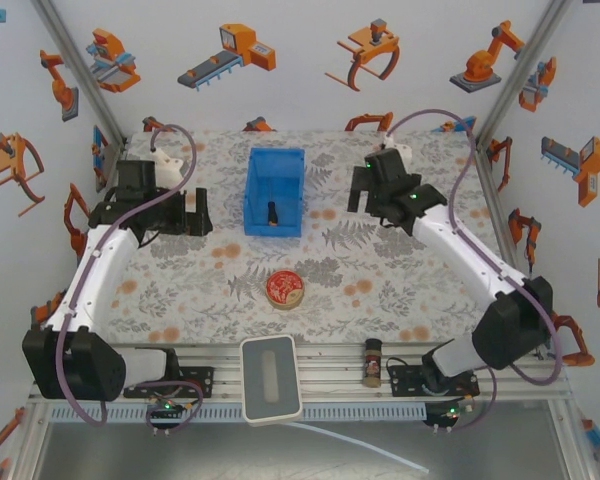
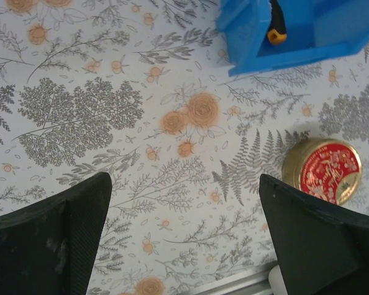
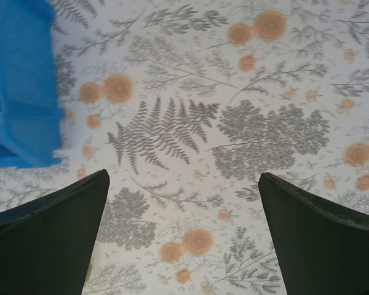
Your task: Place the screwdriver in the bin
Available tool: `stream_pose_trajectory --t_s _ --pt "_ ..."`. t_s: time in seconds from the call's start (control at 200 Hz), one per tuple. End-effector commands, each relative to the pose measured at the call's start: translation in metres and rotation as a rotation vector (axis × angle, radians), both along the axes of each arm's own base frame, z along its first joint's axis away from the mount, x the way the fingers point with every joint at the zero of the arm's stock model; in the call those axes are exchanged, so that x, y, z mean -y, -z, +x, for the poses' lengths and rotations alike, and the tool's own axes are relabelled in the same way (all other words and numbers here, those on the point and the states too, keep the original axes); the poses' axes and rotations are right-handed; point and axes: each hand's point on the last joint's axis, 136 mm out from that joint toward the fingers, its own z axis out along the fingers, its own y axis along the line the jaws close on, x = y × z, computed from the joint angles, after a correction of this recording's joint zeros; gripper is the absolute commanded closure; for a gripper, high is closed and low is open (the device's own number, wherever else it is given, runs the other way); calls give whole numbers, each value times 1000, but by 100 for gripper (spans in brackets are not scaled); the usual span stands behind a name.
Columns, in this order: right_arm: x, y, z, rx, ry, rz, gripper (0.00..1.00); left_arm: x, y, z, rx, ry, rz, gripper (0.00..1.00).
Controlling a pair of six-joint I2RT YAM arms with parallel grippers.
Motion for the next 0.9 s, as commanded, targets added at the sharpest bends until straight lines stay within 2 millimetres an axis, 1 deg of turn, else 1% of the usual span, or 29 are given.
stream_pose_trajectory --t_s 0.0,0.115,0.175,0.285,0.391,0.456,0.511,0.576,0.701,0.766,0.826,0.891 --pt "26 -19 0 109 32 -52 1 -15 7 20 57 -134 1 3" --pt "51 -16 -9 142 29 -165 1 -28 21 29 91 -219 -1 3" --pt "63 -8 -12 136 24 -194 1 -35 28 33 109 -260 -5 3" --pt "91 10 -12 157 56 -258 1 -50 42 43 164 -335 -19 3" --pt "121 43 -12 168 91 -324 1 -65 60 48 224 -389 -32 3" --pt "138 64 -12 155 128 -296 1 -73 71 50 251 -415 -27 3" --pt "151 76 -12 172 161 -266 1 -80 82 50 257 -433 -25 3" --pt "158 85 -14 216 176 -247 1 -89 88 50 281 -454 -23 3" --pt "169 92 -16 305 221 -232 1 -105 99 49 338 -482 4 3" --pt "173 99 -15 325 240 -211 1 -108 103 47 372 -487 18 3" --pt "173 106 -14 335 238 -195 1 -112 105 47 393 -503 18 3" --pt "174 111 -13 343 235 -205 1 -111 108 47 397 -495 11 3"
